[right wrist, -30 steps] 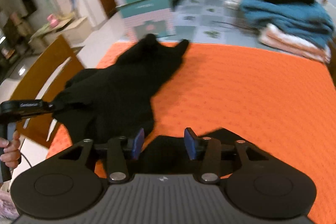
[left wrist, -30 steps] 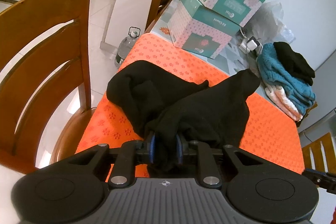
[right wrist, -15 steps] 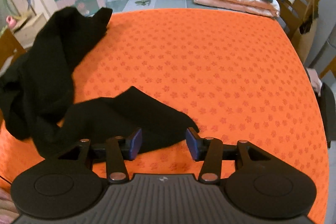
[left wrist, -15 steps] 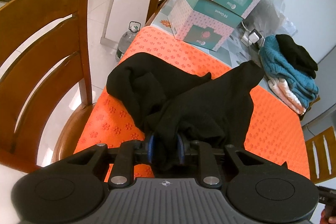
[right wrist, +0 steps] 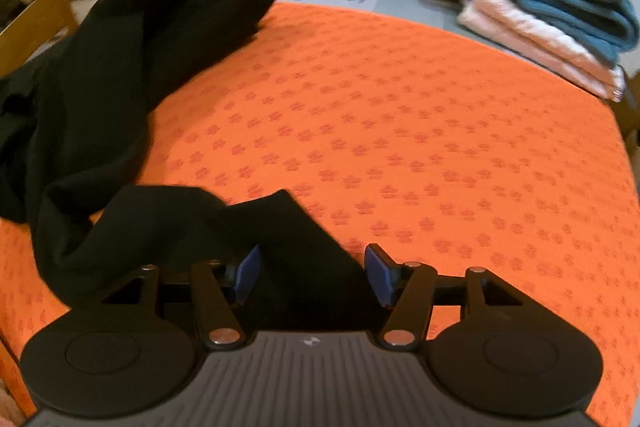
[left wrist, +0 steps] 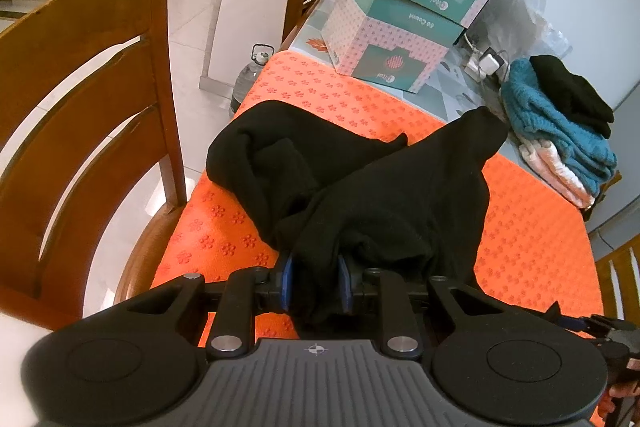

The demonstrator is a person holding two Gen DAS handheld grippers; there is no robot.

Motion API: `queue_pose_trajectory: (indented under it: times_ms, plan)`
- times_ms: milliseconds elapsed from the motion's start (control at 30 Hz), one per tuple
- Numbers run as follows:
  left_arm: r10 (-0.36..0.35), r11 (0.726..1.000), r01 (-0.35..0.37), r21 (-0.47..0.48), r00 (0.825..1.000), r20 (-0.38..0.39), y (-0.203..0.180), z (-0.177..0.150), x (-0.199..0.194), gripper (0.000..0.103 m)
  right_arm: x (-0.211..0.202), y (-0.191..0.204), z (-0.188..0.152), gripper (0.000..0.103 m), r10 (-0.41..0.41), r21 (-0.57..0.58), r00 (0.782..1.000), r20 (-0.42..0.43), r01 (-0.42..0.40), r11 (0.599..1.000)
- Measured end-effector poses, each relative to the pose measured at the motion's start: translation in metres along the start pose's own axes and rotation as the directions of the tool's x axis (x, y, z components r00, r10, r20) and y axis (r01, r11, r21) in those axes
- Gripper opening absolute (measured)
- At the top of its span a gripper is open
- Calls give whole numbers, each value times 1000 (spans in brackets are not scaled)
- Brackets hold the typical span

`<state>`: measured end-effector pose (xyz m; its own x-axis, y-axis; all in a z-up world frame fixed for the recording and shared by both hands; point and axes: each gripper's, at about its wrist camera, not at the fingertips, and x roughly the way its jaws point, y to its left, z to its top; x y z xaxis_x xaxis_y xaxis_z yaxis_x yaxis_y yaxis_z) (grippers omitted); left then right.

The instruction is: Fold clothes

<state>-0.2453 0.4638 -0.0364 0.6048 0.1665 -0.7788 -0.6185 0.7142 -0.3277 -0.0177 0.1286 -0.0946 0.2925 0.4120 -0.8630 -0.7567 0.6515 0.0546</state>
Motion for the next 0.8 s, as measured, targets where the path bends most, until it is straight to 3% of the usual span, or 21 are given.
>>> queue_pose_trajectory:
  times_ms: [33,133,167,233,433,633,800]
  plan:
    - [4,1000,-4,3,1000,1,-1,0,0,26,1,2,-1,58,4,-10,1000,-3,-4,1000]
    - [21,1000,-21,18,1000,11,-6,-2,-1,25,2,3,-6,30,-3,-24,1000,6,3,1000]
    - [30,999,-30,29,999,18,-9,-3,-1,23,0,0,-6,9,17,-7,1000,11,-17,1000]
    - [44,998,-45,52,999,31,-16,-4,-5,22,-8,-8,-6,10,43,40,998,45,-45,998]
    - [61,994,-66,90,996,65,-45,-6,-23,20,-54,-38,4,10,-54,95,987,150,40,995]
    - [40,985,-59,162,992,117,-99,-17,-39,19,-102,-118,19,10,-146,179,964,222,107,978]
    - [-8,975,-18,219,993,119,-156,-38,-42,18,-130,-190,26,10,-267,216,937,228,218,952]
